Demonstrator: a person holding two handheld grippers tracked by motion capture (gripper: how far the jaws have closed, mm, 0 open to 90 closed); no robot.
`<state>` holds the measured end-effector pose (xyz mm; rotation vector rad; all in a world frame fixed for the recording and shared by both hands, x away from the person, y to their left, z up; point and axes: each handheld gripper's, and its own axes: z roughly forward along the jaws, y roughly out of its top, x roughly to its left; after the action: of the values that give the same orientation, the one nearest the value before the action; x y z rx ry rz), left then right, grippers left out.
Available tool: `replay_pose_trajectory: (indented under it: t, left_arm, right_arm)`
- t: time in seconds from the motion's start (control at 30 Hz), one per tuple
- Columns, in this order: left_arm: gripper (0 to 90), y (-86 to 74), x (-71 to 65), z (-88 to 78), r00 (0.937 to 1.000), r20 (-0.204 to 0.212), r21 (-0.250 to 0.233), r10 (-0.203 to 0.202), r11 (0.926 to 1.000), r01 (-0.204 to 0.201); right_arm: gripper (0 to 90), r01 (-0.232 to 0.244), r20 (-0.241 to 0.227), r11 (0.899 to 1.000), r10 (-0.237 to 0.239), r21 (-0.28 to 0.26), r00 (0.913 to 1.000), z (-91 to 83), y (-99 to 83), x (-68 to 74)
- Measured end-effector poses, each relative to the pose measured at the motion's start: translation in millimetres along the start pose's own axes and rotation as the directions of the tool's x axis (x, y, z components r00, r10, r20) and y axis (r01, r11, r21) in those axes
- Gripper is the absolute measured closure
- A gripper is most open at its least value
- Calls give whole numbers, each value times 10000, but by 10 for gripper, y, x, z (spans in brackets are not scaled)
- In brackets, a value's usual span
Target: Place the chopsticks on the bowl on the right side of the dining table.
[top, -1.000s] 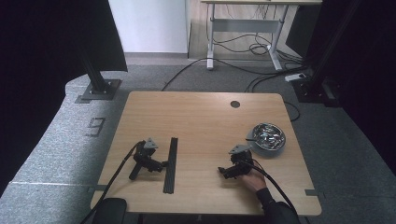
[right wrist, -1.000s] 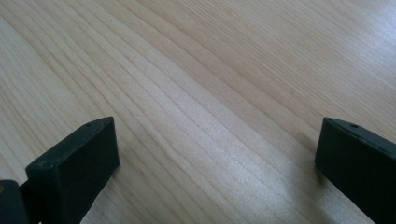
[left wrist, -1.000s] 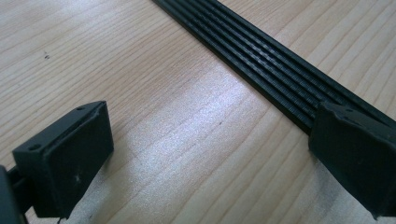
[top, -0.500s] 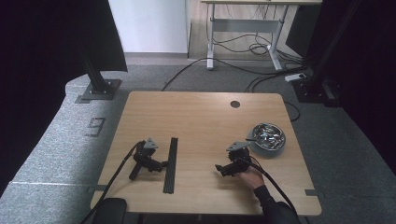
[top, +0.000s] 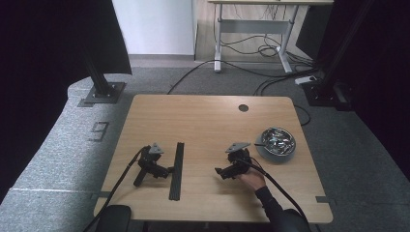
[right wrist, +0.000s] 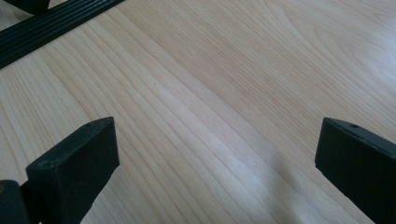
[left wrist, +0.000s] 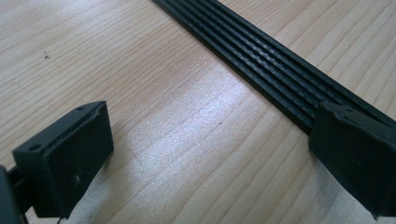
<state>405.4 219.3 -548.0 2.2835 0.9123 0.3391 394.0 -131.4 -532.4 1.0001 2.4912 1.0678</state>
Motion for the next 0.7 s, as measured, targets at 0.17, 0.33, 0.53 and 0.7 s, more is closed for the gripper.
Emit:
replay_pose_trajectory:
  t: [0.17,0.33,0.53,0.7]
  left_arm:
    - [0,0,0,0,10000,-1,3,5,10000,-5]
    - [0,0,0,0,10000,-1,3,7,10000,-7]
    - [0,0,1,-1,10000,-2,6,19,10000,-19]
    - [0,0,2,-1,10000,-6,14,28,10000,-28]
  right_arm:
    - [0,97,-86,9997,-96,203,9999,102,94,72]
    - [0,245,-190,9994,-240,238,9995,174,181,121]
    - [0,375,-287,9988,-366,328,9989,256,288,176]
    - [0,438,-395,9984,-424,370,9983,348,372,219]
